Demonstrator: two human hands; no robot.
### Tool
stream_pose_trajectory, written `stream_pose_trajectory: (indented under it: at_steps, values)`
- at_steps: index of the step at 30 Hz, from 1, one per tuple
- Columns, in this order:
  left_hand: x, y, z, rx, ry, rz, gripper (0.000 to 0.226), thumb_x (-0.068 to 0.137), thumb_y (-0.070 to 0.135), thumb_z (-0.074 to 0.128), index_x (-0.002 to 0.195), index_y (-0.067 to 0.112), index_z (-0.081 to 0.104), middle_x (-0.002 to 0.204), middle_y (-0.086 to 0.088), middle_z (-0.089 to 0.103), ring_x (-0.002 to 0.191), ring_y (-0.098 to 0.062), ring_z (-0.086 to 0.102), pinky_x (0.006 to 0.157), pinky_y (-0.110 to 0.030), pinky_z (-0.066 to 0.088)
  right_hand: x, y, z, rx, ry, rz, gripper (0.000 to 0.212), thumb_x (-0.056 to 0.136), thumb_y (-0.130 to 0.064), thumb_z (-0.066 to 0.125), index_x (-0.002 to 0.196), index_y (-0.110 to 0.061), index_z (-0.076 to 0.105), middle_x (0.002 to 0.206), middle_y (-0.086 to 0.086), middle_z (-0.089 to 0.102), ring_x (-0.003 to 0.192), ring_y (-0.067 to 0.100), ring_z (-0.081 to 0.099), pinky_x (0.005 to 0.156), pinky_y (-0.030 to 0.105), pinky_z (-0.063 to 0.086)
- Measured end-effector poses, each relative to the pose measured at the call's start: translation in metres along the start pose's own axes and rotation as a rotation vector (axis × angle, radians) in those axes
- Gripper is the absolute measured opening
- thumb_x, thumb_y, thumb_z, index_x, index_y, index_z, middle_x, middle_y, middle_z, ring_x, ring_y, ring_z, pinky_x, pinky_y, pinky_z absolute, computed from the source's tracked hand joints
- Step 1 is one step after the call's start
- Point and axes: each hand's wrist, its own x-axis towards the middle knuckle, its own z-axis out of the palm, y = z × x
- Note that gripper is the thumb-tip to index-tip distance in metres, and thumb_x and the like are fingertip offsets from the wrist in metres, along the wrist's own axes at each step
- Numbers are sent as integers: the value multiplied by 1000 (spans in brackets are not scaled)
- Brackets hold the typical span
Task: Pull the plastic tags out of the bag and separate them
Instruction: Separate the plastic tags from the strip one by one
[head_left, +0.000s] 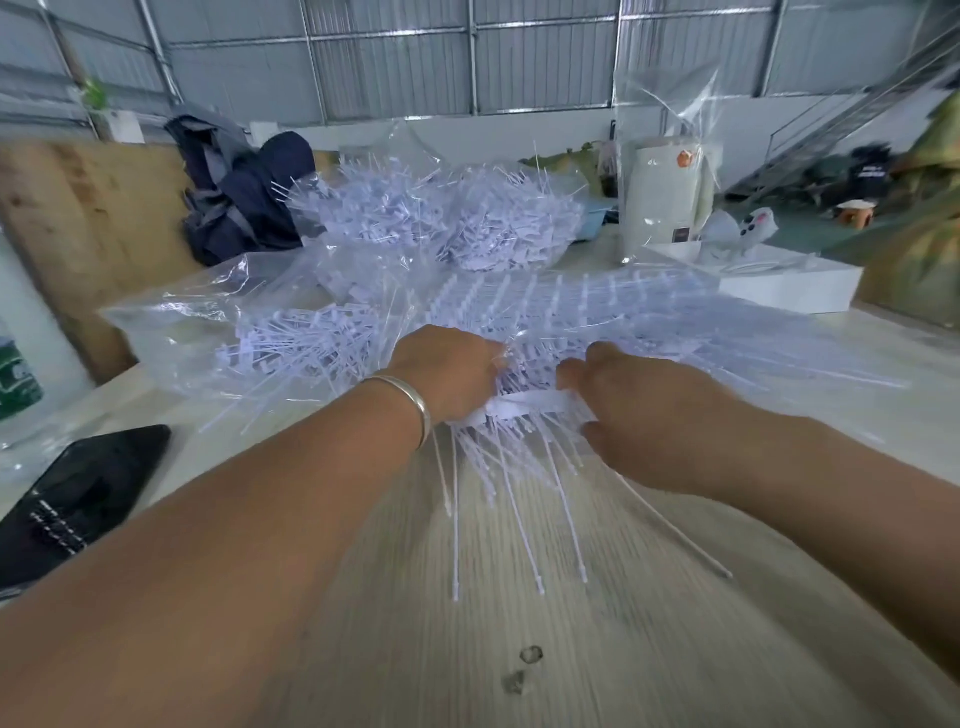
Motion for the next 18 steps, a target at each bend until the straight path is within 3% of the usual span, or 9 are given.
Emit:
stream_pose_trajectory:
  at_steps: [2, 4, 7, 11, 16, 18]
  values:
    - [-3, 7, -5, 57, -41, 7, 36, 100, 35, 44, 136, 34, 49, 121, -1, 63, 110, -26, 59, 92, -37, 50, -9, -4, 1, -50, 77, 50, 20, 96, -22, 43, 116, -22, 41, 98, 0, 50, 88, 26, 58, 64, 32, 39]
    - [-5, 11, -9, 93, -59, 15, 37, 101, 32, 42, 137, 32, 48, 121, -2, 63, 109, -26, 59, 93, -39, 50, -16, -9, -3, -105, 83, 93, 13, 95, -17, 43, 104, -24, 40, 78, -4, 46, 75, 25, 52, 55, 30, 33]
    - [-7, 11, -11, 72, -81, 12, 38, 101, 23, 40, 137, 31, 48, 124, -3, 62, 107, -26, 60, 92, -40, 51, -31, -17, -7, -125, 95, 120, 25, 85, -4, 42, 92, -26, 33, 66, -5, 38, 59, 22, 41, 46, 27, 22]
    - [-11, 11, -8, 91, -76, 13, 39, 105, 27, 34, 144, 27, 41, 136, -3, 56, 117, -28, 56, 95, -43, 49, -52, -29, -5, -114, 129, 106, 26, 79, 1, 38, 88, -21, 28, 63, -4, 33, 49, 15, 26, 45, 27, 21]
    - [-15, 3, -6, 39, -60, 30, 36, 103, 42, 31, 124, 27, 56, 119, -2, 63, 103, -25, 59, 80, -34, 49, -74, -35, -25, -15, 162, 189, 17, 91, -17, 43, 79, -25, 35, 68, -5, 42, 54, 14, 32, 50, 28, 24]
    - [-17, -4, -7, 3, -94, -20, 35, 103, 35, 33, 132, 25, 51, 134, -3, 55, 115, -27, 56, 88, -37, 49, -93, -36, -41, 91, 321, 132, 11, 86, -29, 47, 76, -25, 47, 70, -6, 53, 60, 16, 40, 51, 28, 30]
